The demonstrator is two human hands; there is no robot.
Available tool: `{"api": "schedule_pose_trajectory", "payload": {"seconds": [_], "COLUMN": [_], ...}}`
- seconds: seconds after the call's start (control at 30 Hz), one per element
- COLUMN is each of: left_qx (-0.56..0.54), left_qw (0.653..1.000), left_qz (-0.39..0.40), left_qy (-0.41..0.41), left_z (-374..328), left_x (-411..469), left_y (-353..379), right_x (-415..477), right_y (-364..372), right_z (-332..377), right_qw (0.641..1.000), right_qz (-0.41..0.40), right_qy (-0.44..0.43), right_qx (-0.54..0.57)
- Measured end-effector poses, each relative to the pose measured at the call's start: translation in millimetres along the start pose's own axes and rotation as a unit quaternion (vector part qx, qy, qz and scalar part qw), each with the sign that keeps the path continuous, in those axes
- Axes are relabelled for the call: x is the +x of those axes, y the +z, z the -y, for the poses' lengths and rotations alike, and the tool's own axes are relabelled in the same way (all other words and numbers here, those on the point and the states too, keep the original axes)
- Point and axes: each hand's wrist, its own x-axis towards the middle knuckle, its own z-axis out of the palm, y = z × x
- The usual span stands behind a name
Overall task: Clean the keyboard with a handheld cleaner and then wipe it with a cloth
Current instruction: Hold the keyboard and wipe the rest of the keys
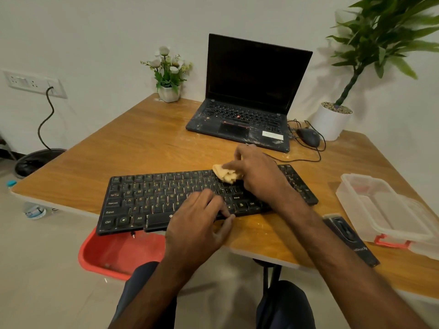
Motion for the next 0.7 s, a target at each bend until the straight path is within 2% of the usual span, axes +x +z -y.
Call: {"api": "schedule_pose_trajectory", "payload": {"seconds": [0.07, 0.13, 0.23, 0.33, 0.4, 0.43, 0.6, 0.7], "left_qx": [-0.001, -0.004, -0.002, 0.001, 0.004, 0.003, 0.002, 0.000], "left_qw": [1.000, 1.000, 1.000, 1.000, 1.000, 1.000, 1.000, 1.000], "left_qz": [0.000, -0.002, -0.003, 0.002, 0.001, 0.002, 0.000, -0.001], "left_qy": [0.001, -0.002, -0.005, -0.006, -0.002, -0.001, -0.004, -0.001], "left_z": [0, -1, -1, -1, -2, -2, -2, -1], "left_x": [0, 0, 0, 0, 1, 1, 1, 0], "left_y": [0, 0, -1, -1, -1, -2, -1, 0], "right_x": [-2, 1, 6, 8, 6, 5, 10, 10], "right_y": [4, 1, -6, -7, -4, -2, -9, -12], "right_z": [-1, -13, -24, -9, 2, 2, -28, -21], "right_qw": [0.999, 0.997, 0.995, 0.999, 0.998, 0.997, 0.994, 0.999], "right_qz": [0.010, 0.024, 0.028, -0.011, 0.007, 0.022, 0.060, 0.008], "right_qy": [-0.006, 0.041, 0.092, 0.029, -0.033, -0.038, 0.037, 0.033], "right_qx": [-0.035, -0.066, -0.042, -0.030, -0.052, -0.065, -0.086, -0.039]}}
